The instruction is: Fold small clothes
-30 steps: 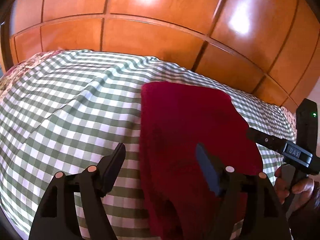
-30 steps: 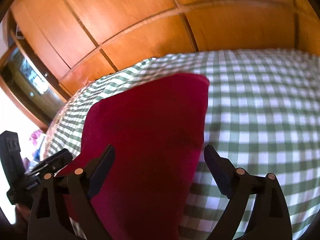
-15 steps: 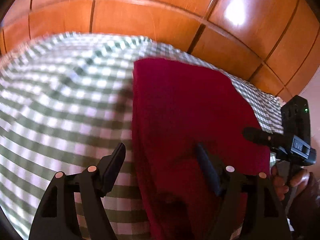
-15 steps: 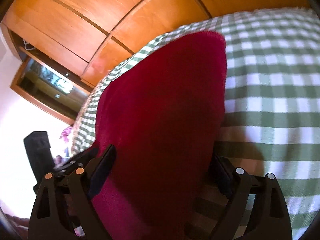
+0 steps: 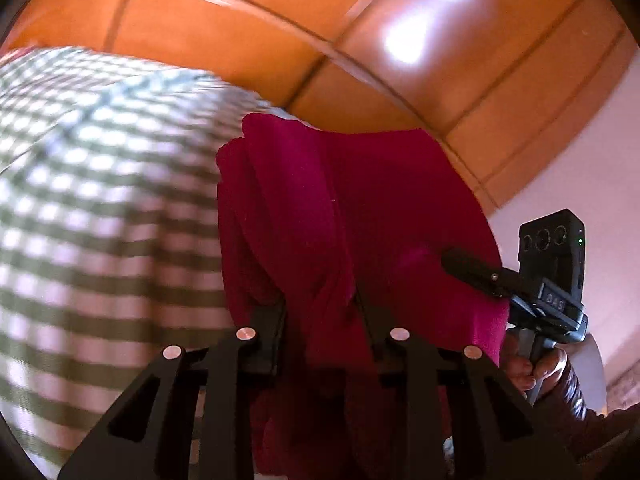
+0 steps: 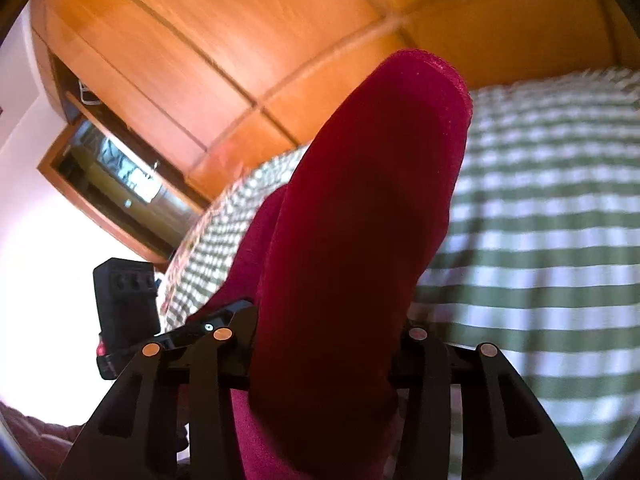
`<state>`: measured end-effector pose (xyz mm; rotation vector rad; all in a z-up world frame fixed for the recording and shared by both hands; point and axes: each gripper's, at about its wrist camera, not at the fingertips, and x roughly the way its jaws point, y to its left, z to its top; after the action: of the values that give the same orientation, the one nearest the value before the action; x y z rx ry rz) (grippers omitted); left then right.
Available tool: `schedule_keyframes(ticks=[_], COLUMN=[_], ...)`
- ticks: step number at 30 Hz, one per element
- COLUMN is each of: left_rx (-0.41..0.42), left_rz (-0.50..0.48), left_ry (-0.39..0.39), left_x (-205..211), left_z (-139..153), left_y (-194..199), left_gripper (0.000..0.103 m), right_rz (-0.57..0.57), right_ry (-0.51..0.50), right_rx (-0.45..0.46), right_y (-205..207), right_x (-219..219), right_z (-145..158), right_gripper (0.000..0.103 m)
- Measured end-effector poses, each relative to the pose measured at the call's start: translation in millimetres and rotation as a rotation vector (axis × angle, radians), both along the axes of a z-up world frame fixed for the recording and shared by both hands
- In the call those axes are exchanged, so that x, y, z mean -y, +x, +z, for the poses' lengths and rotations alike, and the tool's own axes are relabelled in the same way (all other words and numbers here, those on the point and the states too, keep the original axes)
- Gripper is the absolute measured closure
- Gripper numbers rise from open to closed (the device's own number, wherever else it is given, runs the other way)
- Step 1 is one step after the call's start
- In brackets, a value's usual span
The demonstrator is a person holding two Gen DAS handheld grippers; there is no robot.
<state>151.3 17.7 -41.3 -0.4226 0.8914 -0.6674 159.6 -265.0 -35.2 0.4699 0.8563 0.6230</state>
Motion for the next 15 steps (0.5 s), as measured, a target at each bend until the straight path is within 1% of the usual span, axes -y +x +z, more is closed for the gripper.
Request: schedule_keyframes(ticks=[3, 4, 7, 8, 11, 12, 13, 14, 15], left_rx=[0.024, 0.036, 0.062, 0.076, 0.069, 0.07, 0.059, 0.04, 0.032], left_rz=[-0.093, -0.13, -0.225, -0.262, -0.333, -0.358, -0.382, -0.412, -0.429], left_ry=[-0.02, -0.017, 0.004, 0.024, 0.059, 0.092, 0.129, 0.177, 0.225], left_x=[46.4, 67.3, 127.4, 155.7, 214.5, 236.8, 259.0, 283.3, 296.6], left_z=[16.5, 22.7, 37.0, 41.5, 42.4, 38.9, 32.7, 21.8, 12.7], left_y=[5.3, 8.0, 18.1, 22.1, 31.9, 35.1, 37.7, 39.5, 40.7], left_gripper=[0.076, 0.076, 0.076, 0.076, 0.076, 0.076, 0.076, 0.076, 0.075], right_rz=[-0.084, -0.127, -0.23, -0.278, -0.418, -0.449, -0.497, -0.524, -0.55], right_ry=[-0.014, -0.021, -0.038, -0.042, -0.037, -0.039, -0.043, -0.05, -0.072], right_rx=[0.056, 0.067, 0.083, 0.083, 0.056, 0.044, 0.014, -0.011, -0.044], right_y=[-23.1, -31.6, -47.4, -53.2, -68.1, -70.5, -75.4, -78.0, -80.4], right_x=[42.5, 63.9, 110.9, 130.9, 184.2, 194.2, 212.5, 221.9, 230.3], right_z=[21.4, 27.3, 33.6, 33.2, 21.0, 15.2, 2.8, -7.0, -19.9], right_gripper=[0.06, 0.06, 0.06, 0.06, 0.06, 0.06, 0.06, 0.059, 0.056])
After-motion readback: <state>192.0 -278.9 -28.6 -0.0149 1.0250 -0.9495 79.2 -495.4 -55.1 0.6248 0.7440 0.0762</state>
